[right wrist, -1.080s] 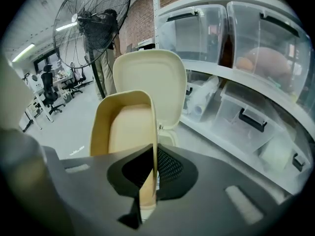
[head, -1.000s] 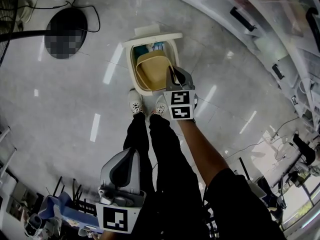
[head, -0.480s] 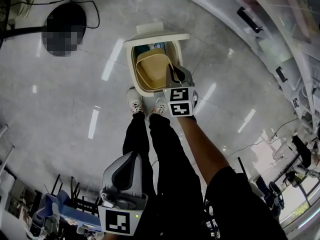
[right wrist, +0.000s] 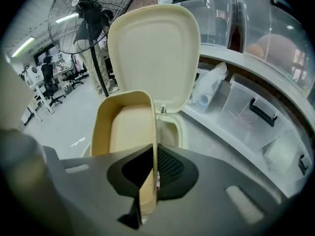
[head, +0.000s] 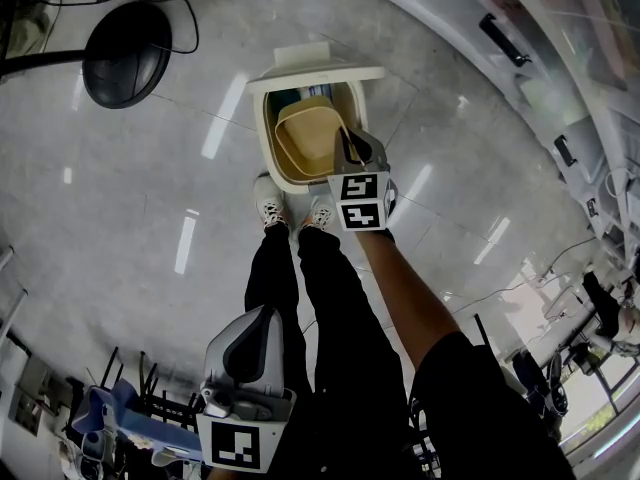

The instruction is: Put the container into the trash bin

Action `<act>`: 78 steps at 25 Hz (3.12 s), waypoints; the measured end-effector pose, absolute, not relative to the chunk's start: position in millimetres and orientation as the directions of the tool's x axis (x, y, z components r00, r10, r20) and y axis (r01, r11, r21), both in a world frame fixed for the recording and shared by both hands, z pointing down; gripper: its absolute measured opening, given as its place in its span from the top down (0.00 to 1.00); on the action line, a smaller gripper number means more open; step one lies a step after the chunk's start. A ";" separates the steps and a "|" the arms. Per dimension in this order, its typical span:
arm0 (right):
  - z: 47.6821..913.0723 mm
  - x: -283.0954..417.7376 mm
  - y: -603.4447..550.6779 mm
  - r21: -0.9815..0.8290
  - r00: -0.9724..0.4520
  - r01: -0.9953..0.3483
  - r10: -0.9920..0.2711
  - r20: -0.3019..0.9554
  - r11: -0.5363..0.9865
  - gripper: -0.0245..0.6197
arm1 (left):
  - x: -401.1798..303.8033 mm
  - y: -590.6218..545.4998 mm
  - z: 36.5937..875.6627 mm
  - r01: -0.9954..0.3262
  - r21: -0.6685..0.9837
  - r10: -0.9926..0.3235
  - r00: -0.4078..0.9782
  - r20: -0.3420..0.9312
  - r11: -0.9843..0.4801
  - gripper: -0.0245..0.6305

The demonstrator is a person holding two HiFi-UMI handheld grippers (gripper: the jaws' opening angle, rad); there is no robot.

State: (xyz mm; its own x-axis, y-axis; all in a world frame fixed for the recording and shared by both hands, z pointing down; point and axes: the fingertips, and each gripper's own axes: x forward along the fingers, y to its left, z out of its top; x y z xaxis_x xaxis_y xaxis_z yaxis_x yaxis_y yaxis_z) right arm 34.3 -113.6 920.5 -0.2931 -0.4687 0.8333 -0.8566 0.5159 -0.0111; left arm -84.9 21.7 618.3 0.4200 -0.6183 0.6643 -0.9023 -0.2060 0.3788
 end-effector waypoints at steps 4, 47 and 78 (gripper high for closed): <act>927.2 29.7 -108.0 -0.031 -0.312 -0.843 -0.439 0.842 0.537 0.83 | -85.7 23.7 620.6 -0.905 0.376 -0.617 0.414 0.669 -0.199 0.96; 632.8 28.8 -84.4 -0.092 -0.488 -0.762 -0.476 0.731 0.640 0.92 | -71.4 -32.4 456.2 -0.902 0.275 -0.743 0.431 0.512 -0.334 0.96; 313.2 122.1 -81.6 -0.062 -0.443 -0.891 -0.835 0.327 0.449 0.92 | -105.0 -54.1 300.3 -0.910 0.116 -0.869 0.415 0.269 -0.398 0.96</act>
